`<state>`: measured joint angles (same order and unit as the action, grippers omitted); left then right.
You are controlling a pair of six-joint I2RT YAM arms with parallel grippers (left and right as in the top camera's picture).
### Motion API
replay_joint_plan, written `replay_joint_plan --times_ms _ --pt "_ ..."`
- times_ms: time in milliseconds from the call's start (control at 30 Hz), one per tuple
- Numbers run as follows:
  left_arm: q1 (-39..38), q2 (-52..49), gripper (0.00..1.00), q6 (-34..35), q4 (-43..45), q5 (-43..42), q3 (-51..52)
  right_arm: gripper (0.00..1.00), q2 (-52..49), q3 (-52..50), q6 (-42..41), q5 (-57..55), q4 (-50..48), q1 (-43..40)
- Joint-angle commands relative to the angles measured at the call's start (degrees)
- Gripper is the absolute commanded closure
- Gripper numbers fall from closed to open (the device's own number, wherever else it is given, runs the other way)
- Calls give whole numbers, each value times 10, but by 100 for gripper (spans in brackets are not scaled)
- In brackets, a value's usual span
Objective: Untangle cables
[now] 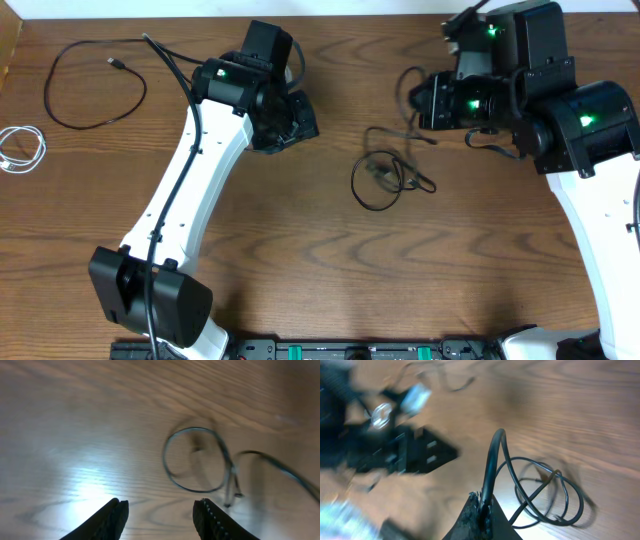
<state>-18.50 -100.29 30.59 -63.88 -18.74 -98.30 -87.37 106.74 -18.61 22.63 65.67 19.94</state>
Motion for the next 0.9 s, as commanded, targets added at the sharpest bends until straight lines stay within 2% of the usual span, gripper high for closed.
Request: replay_joint_plan --times_ms 0,200,367,567,667,800,867 --pt "-2 10 52 -69 16 -96 2 99 1 -1 43 93 -6 0" --pt "-2 10 52 -106 59 -212 2 99 1 -1 28 132 -7 0" --pt "-2 10 52 -128 96 -302 2 99 1 -1 57 183 -6 2" --pt "-2 10 52 -128 107 -313 2 98 1 -1 67 163 -6 4" --pt "-2 10 52 -115 102 -261 2 99 1 -1 37 21 0 3" --pt "-2 10 52 -16 51 -100 2 98 1 -1 -124 -254 51 4" --pt "-2 10 52 2 28 -59 2 99 1 -1 -167 -310 74 3"
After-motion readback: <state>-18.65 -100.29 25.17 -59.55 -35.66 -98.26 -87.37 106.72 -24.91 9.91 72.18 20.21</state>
